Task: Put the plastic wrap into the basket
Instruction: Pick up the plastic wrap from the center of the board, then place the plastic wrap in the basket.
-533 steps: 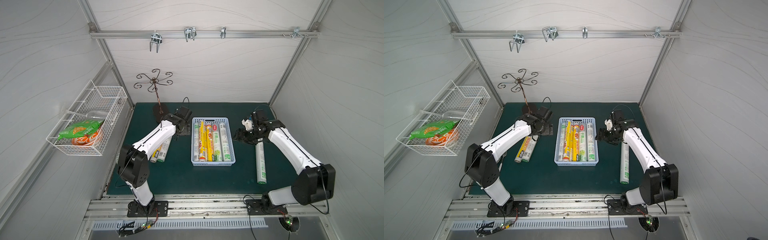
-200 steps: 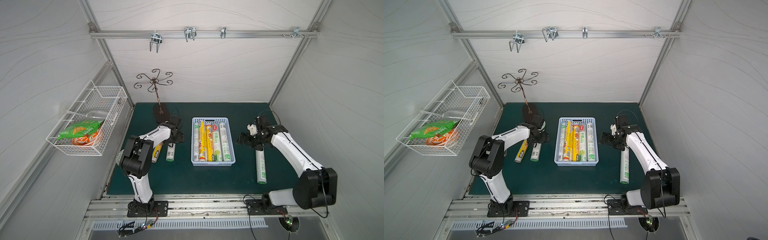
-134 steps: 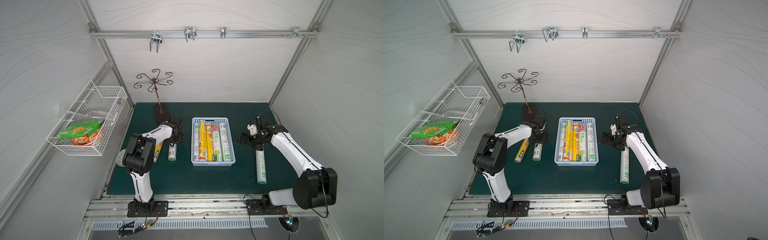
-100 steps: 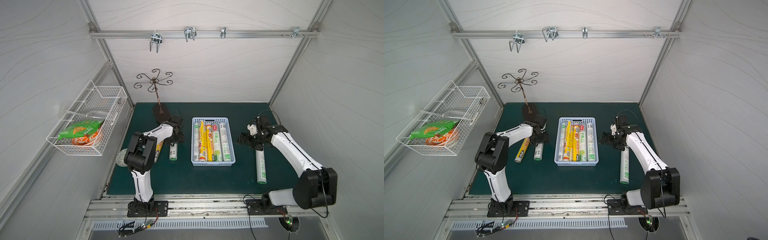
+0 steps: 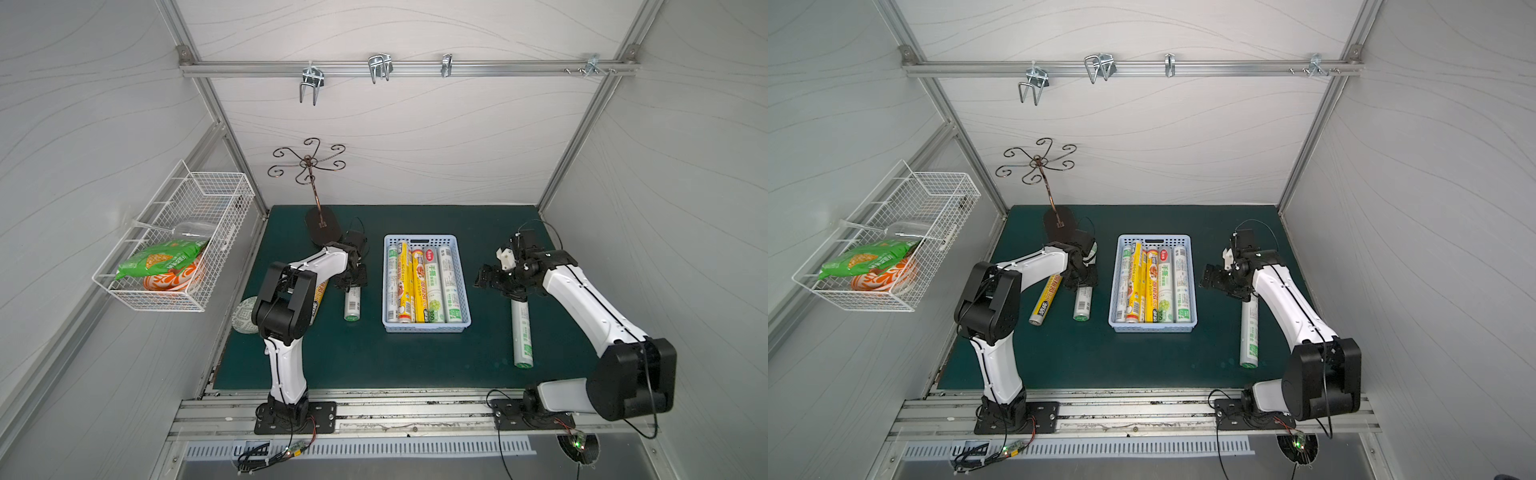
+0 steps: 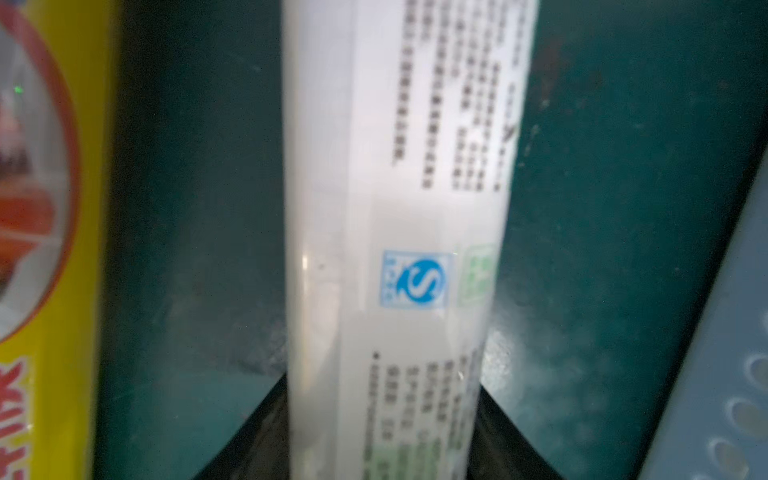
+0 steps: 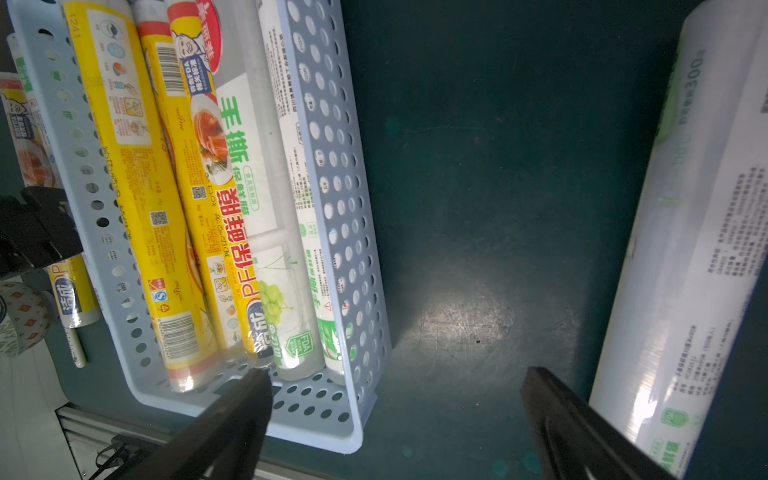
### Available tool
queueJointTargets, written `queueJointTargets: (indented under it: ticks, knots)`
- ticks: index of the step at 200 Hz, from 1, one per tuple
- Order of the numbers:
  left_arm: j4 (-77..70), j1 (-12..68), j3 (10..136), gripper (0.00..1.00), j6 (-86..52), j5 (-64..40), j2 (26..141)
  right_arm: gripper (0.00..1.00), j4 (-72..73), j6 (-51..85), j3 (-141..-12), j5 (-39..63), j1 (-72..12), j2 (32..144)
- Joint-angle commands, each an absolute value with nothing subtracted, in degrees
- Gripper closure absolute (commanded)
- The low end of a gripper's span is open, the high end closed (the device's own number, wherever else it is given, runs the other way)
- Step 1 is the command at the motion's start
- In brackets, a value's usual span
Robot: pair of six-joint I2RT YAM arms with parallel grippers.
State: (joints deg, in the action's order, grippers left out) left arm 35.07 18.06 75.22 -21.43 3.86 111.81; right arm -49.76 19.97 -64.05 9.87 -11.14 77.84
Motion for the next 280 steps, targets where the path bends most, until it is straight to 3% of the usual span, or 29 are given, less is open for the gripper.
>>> queueJointTargets:
  ticks: [1,27,58,110,176,280]
  knots:
    - [33.9,18.3,77.0,0.5,-21.4,2.4,112.8,0.01,-50.6,20.8,-63.0,8.8,-10.6,76.1]
    - [33.3,18.3,76.3,0.59,-21.6,0.7,111.6,0.01,-50.7,21.0,-62.8,8.7,-10.5,75.8]
    - [34.1,18.4,76.2,0.63,-22.5,-0.4,108.4,0.01,-50.7,21.0,-62.5,9.0,-10.5,75.5]
    - [40.1,20.1,79.2,0.64,-26.0,0.9,101.1,0.01,-50.7,20.6,-61.9,9.7,-10.2,74.6]
    - [43.5,29.1,86.2,0.63,-32.4,4.0,94.3,0.01,-49.9,21.6,-60.7,9.4,-9.8,73.9]
    - [41.6,41.0,95.5,0.62,-40.3,5.8,101.0,0.01,-49.8,21.6,-59.9,9.4,-9.7,73.8]
